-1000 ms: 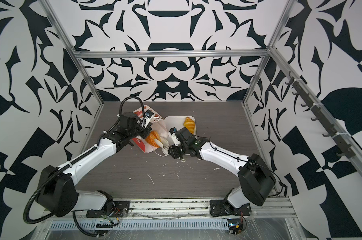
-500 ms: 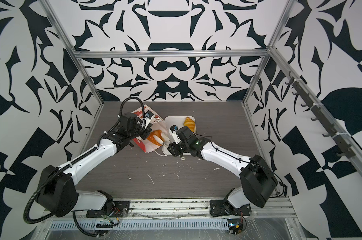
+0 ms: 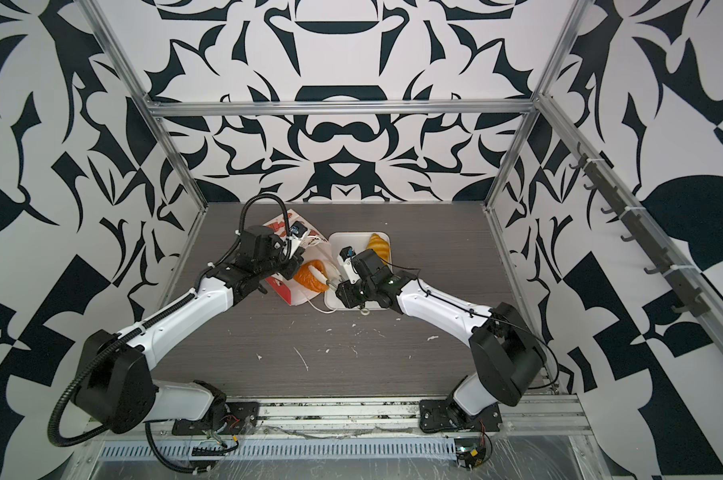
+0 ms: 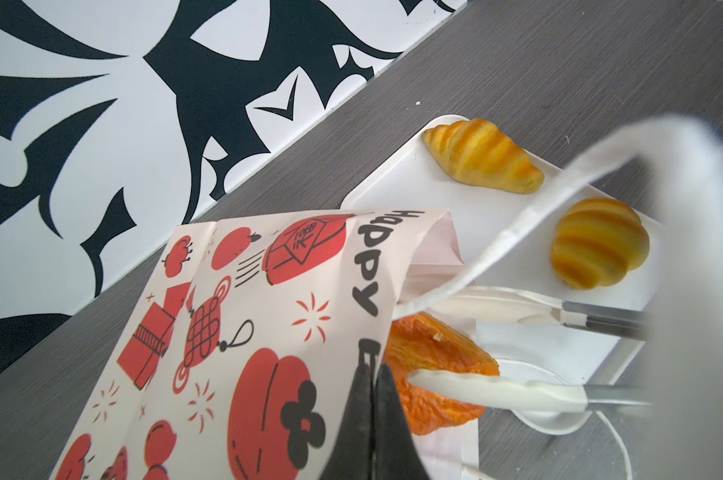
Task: Take the fake bread out of the paper bag
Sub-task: 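Pull the orange bread out of the bag mouth with the tongs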
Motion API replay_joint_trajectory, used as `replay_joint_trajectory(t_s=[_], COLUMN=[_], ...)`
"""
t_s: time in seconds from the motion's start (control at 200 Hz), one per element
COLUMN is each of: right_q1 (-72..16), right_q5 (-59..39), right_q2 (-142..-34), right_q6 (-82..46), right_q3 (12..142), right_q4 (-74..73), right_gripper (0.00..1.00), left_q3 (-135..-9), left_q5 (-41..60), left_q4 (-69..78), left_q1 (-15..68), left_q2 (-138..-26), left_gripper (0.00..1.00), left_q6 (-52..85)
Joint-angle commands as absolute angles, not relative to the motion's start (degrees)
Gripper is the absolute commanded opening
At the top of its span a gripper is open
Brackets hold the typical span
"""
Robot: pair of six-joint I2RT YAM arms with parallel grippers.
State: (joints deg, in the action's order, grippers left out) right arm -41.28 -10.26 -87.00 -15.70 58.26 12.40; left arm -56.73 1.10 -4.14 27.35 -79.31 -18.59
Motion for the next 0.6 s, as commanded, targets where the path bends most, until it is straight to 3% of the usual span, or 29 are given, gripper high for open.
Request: replay_joint_trajectory(t_s=[0.0,0.595], right_q1=[-41.1,-43.8], right_q5=[-10.5,-9.7], right_q2=[-85.2,-90.1], right_q6=[-14.0,-9.4], right_q3=[59.2,60.9], right_q4=[9.5,10.8], right_gripper=[0.49,0.53], left_q3=[-56.1,-56.5], left_q5=[2.1,2.4], left_q4=[-2.6,-2.1], left_q1=[27.3,27.4], left_q2=[-80.0,-80.8], left_gripper=[0.00,0.00], left_q6=[-17.9,-17.6])
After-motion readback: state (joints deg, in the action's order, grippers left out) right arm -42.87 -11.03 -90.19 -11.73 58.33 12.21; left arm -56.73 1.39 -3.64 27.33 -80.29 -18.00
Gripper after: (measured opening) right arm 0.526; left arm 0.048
